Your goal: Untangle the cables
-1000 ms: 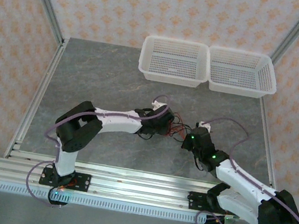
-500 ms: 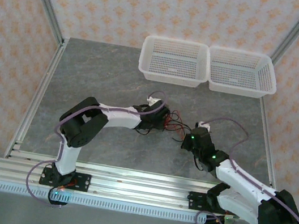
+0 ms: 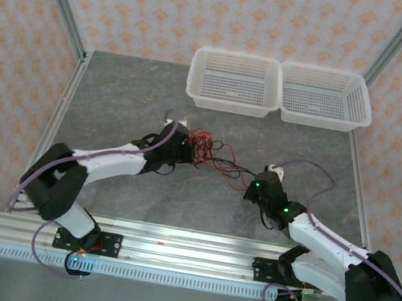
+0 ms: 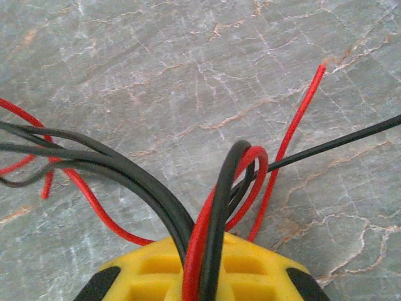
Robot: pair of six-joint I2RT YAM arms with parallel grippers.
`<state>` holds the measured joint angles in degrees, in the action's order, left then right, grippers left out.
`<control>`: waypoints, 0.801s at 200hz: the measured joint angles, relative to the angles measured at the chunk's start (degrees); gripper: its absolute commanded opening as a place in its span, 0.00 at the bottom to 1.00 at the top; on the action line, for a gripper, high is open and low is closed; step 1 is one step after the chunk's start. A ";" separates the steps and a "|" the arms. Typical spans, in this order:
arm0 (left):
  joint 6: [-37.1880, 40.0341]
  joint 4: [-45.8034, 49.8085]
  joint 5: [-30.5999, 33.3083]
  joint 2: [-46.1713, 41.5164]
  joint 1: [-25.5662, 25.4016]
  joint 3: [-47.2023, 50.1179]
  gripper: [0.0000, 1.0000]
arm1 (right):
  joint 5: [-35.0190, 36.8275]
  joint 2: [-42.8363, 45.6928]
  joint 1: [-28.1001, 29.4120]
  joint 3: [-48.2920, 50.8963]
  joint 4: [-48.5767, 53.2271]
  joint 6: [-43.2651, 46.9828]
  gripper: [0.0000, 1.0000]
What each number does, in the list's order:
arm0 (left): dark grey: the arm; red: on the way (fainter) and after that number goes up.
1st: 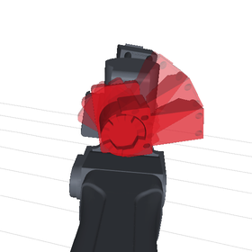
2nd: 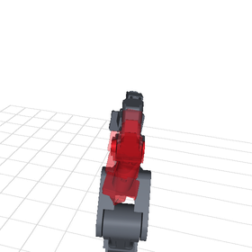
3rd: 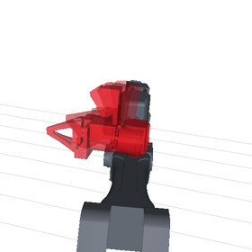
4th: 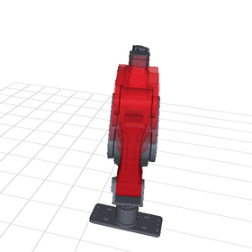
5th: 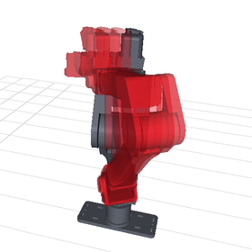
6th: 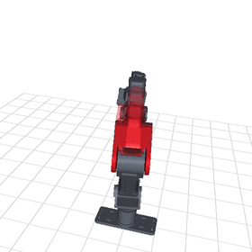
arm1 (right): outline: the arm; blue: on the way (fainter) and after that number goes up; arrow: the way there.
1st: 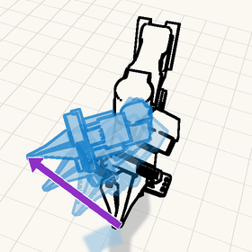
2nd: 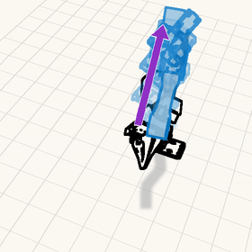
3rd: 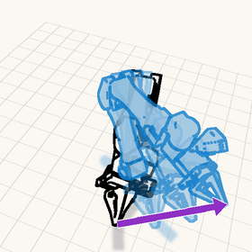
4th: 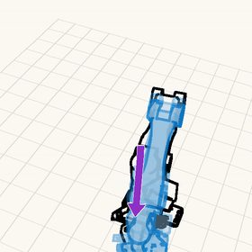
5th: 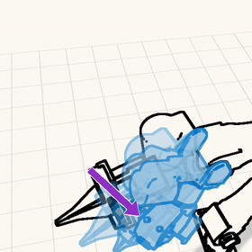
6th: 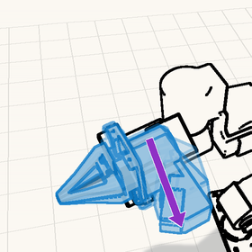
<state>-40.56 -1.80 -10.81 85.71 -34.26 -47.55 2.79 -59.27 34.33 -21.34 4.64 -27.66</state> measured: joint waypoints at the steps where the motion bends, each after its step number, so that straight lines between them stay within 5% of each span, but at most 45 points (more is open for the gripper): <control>1: 0.00 -0.09 -0.13 -0.24 0.07 0.11 0.00 | 0.02 -0.07 0.00 0.00 0.00 -0.04 0.00; 93: -10.51 -17.79 -22.47 -13.33 12.33 21.40 0.00 | 5.07 -2.60 -1.55 -0.79 1.68 -4.68 0.00; 137: -14.32 -25.27 -26.08 -10.10 12.26 27.21 0.02 | 4.66 -2.08 -1.73 -2.73 4.17 -4.35 0.38; 160: -13.73 -24.55 -25.31 -9.92 12.26 27.89 0.04 | 2.08 0.15 -1.73 -5.07 6.93 -3.30 0.48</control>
<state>-54.28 -26.35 -36.12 75.79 -22.00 -19.66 4.86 -59.11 32.60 -26.41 11.57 -30.96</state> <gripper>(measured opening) 0.047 0.450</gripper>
